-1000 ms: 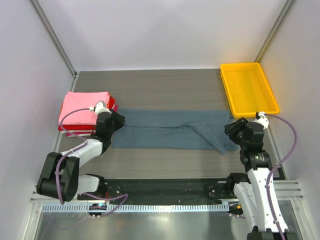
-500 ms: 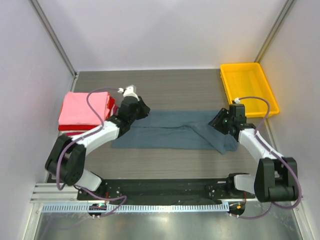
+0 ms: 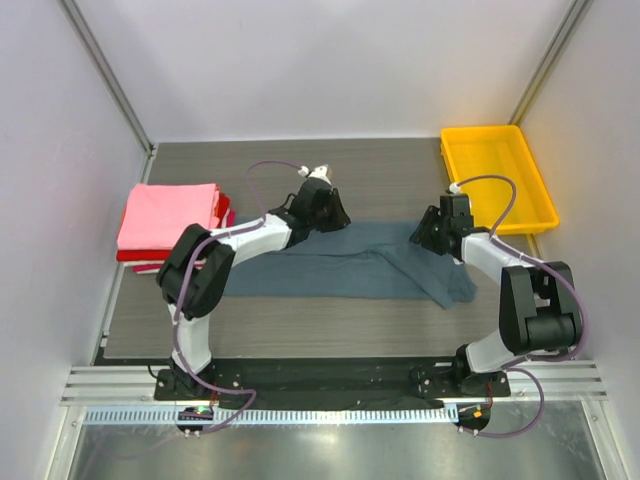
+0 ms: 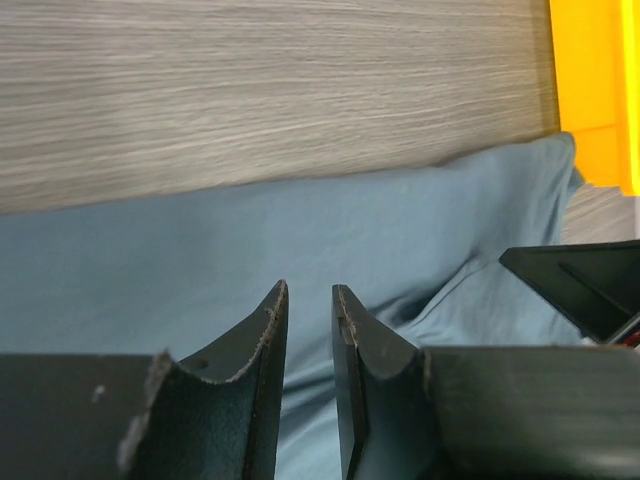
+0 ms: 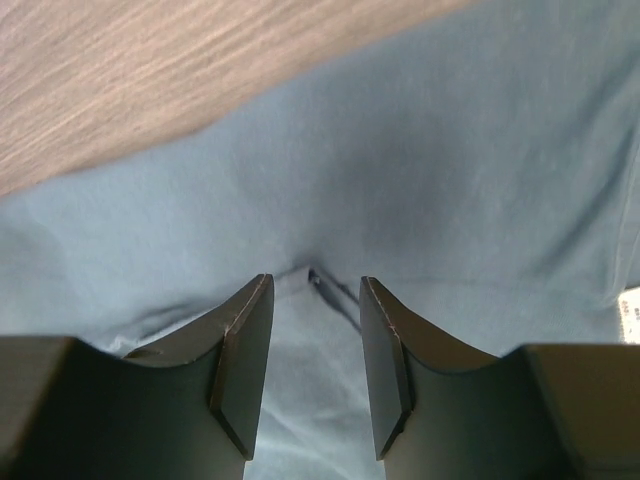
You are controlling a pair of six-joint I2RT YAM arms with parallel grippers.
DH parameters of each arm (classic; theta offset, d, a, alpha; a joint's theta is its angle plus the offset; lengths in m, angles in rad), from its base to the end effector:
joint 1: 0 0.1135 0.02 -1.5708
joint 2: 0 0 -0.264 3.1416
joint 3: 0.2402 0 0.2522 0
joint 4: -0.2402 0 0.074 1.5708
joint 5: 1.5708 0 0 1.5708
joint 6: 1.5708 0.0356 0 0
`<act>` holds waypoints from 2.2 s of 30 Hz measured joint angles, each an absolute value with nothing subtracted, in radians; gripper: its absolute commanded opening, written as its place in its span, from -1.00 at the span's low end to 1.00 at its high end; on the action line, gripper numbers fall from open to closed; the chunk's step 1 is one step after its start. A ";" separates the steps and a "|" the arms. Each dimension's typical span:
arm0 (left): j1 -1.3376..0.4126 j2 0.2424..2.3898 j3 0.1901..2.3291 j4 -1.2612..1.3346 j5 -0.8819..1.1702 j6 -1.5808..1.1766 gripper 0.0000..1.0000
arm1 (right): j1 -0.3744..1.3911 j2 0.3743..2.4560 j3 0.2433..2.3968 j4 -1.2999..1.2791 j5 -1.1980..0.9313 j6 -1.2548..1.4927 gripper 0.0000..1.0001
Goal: Fold and stack the t-shirts
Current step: Fold the tshirt
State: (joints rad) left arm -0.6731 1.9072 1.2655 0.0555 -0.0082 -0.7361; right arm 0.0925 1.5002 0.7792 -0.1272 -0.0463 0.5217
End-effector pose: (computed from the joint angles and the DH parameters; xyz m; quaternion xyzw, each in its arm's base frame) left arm 0.3369 -0.2682 0.2035 -0.0297 0.8807 -0.3034 0.3624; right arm 0.2960 0.0291 0.1780 0.1912 0.9155 0.1275 0.3303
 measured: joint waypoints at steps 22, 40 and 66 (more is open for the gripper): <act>-0.713 2.214 1.578 -0.159 0.142 -0.805 -0.56 | 0.170 1.556 0.792 -0.099 -0.027 0.489 -0.97; -0.712 2.229 1.614 -0.196 0.141 -0.801 -0.56 | 0.307 1.148 0.544 -0.177 -0.168 0.633 -0.83; -0.733 2.008 1.490 -0.233 0.141 -0.757 -0.38 | 0.337 0.890 0.614 -0.612 0.209 0.856 -0.22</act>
